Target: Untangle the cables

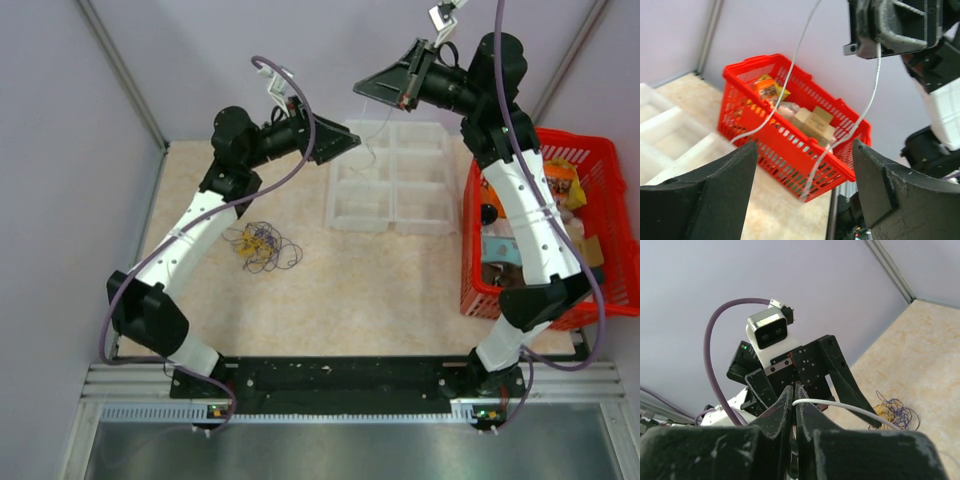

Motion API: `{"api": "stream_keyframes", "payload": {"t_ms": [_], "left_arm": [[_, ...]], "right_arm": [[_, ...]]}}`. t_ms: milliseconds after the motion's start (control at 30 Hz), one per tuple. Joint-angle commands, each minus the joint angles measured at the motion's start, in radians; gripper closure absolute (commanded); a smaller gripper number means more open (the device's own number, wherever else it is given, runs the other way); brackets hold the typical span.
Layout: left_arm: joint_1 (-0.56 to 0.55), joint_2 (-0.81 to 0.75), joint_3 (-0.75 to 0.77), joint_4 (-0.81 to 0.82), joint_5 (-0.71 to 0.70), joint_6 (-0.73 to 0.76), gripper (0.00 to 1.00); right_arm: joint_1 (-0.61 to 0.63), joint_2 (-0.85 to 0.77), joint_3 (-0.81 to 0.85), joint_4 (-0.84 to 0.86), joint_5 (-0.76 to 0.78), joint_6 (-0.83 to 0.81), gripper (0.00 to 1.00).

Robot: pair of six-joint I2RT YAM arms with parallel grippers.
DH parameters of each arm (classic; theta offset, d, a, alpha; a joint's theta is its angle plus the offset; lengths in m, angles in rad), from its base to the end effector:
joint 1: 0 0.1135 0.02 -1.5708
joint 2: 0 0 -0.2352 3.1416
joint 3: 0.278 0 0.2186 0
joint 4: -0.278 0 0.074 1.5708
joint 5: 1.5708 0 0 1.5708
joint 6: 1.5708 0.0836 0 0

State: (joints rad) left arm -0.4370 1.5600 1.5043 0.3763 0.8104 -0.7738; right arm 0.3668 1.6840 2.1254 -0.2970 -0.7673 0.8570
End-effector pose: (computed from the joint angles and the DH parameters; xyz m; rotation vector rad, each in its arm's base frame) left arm 0.2965 -0.2054 0.4384 0.5486 1.4233 -1.4965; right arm 0.3001 0.1775 0.5105 -0.3174 1.6374 1.5029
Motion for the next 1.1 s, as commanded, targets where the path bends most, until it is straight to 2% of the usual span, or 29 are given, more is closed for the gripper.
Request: {"api": "stream_keyframes", "payload": {"t_ms": [0, 167, 367, 700, 867, 1067], "left_arm": [[0.001, -0.098, 0.016, -0.160, -0.128, 0.205, 0.18], [0.000, -0.123, 0.030, -0.218, -0.217, 0.309, 0.18], [-0.071, -0.049, 0.119, -0.211, -0.129, 0.344, 0.19], [-0.106, -0.041, 0.099, -0.131, -0.119, 0.283, 0.26], [-0.108, -0.037, 0.094, -0.151, -0.131, 0.308, 0.19], [-0.143, 0.035, 0.155, -0.122, -0.122, 0.301, 0.19]], "right_arm": [[-0.009, -0.073, -0.016, 0.038, -0.040, 0.005, 1.00], [-0.012, -0.078, -0.013, 0.038, -0.040, 0.007, 1.00], [-0.011, -0.060, 0.005, 0.042, -0.033, 0.031, 1.00], [-0.011, -0.061, 0.007, 0.038, -0.027, 0.040, 1.00], [-0.014, -0.078, -0.008, 0.051, -0.043, 0.056, 1.00], [-0.014, -0.090, -0.045, 0.153, -0.061, 0.155, 1.00]]}}
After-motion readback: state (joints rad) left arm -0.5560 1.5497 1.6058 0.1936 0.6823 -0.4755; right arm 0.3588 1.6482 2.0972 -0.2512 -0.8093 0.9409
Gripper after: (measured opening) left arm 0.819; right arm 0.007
